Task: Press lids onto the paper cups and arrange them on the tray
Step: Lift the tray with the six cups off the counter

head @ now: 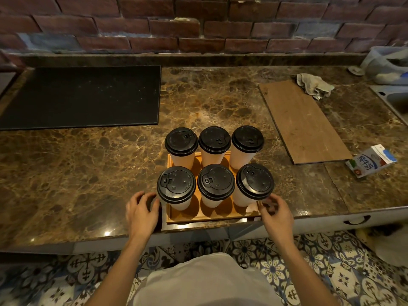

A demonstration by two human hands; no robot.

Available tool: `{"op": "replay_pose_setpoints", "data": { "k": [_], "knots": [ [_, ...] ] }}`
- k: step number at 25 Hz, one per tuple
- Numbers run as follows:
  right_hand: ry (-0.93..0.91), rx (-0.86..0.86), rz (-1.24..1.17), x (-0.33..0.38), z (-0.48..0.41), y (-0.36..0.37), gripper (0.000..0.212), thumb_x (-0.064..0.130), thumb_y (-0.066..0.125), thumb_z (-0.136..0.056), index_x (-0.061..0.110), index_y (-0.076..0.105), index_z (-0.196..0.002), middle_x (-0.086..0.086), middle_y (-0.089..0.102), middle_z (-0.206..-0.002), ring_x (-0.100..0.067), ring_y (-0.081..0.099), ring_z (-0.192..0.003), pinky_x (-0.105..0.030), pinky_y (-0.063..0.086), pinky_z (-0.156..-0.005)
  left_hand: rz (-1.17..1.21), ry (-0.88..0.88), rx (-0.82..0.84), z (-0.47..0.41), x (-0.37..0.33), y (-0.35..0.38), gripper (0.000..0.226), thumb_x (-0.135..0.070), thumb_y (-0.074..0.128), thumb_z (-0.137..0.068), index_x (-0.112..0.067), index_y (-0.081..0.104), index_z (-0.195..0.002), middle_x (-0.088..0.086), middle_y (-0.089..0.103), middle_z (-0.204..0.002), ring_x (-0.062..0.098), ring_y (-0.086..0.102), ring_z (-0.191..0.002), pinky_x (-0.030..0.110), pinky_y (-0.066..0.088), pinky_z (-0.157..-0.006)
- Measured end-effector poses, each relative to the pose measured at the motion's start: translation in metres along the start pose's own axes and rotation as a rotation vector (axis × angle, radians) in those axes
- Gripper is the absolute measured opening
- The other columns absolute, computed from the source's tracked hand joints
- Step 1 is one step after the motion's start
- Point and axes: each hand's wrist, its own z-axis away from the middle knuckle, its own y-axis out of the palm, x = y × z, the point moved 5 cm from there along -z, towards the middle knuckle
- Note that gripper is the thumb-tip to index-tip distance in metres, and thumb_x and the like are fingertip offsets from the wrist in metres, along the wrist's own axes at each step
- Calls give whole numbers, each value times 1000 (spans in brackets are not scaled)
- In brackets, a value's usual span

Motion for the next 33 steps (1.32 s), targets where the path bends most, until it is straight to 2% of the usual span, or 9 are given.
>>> {"op": "replay_pose_setpoints", "data": {
  "k": [5, 9, 15, 21, 25, 27, 29, 32, 33],
  "knots": [
    [130, 5, 70, -5, 4, 11, 33, 29, 68, -90, 10, 66, -117, -6, 69, -102, -16, 60, -91, -30, 45, -80, -73, -6, 66, 26, -13, 18, 37, -30, 59, -90, -16, 56, -124, 8, 43, -133, 27, 32, -127, 43, 18, -110],
    [203, -47, 86, -8, -2, 11, 32, 34, 69, -89, 10, 67, -110, -6, 69, -96, -24, 65, -95, -33, 46, -79, -88, -29, -36, 43, -20, 23, 37, -20, 59, -89, -14, 55, -126, 12, 46, -130, 30, 35, -125, 41, 16, -107],
    [172, -35, 93, -11, -3, 8, 26, 29, 68, -91, 9, 68, -106, 1, 60, -84, -21, 61, -88, -28, 38, -73, -37, -158, -80, 58, -34, 26, 42, -5, 53, -90, -13, 51, -132, 10, 43, -139, 28, 30, -131, 39, 15, -107],
    [162, -32, 62, -22, 17, 8, 21, 25, 63, -94, 8, 61, -106, -4, 60, -96, -22, 57, -93, -29, 38, -76, -5, -218, -70, 74, -29, 30, 45, 1, 48, -91, -10, 48, -134, 12, 40, -140, 31, 30, -129, 41, 21, -104],
    [188, 17, -57, -38, 43, 5, 14, 19, 61, -96, 10, 56, -106, -4, 61, -106, -22, 60, -96, -42, 53, -86, 250, -254, -20, 98, -9, 38, 38, 1, 44, -96, -2, 46, -134, 16, 38, -135, 30, 44, -121, 32, 31, -106],
    [273, 18, -163, -48, 58, 3, 13, 18, 62, -95, 14, 54, -104, -7, 64, -108, -16, 64, -85, -31, 57, -75, 425, -296, 54, 108, -3, 39, 38, 1, 42, -97, -6, 43, -134, 14, 40, -134, 30, 51, -117, 40, 40, -105],
    [306, 22, -181, -55, 72, -1, 14, 20, 63, -94, 17, 53, -103, -8, 66, -107, -10, 63, -79, -17, 48, -63, 622, -320, 118, 118, 2, 39, 37, -3, 41, -99, -12, 41, -135, 6, 46, -129, 31, 54, -114, 47, 50, -94],
    [342, 59, -223, -62, 90, -8, 19, 24, 65, -93, 13, 54, -105, -11, 68, -106, -20, 66, -88, -28, 52, -72, 707, -339, 151, 136, 11, 35, 32, -9, 41, -100, -17, 42, -131, 3, 50, -124, 25, 55, -112, 31, 54, -79],
    [358, 74, -239, -64, 96, -10, 20, 23, 65, -92, 12, 54, -105, -12, 69, -105, -23, 68, -86, -36, 55, -77, 705, -339, 150, 142, 15, 35, 28, -14, 42, -100, -21, 45, -127, 3, 52, -123, 24, 55, -113, 32, 54, -81]
  ]
}}
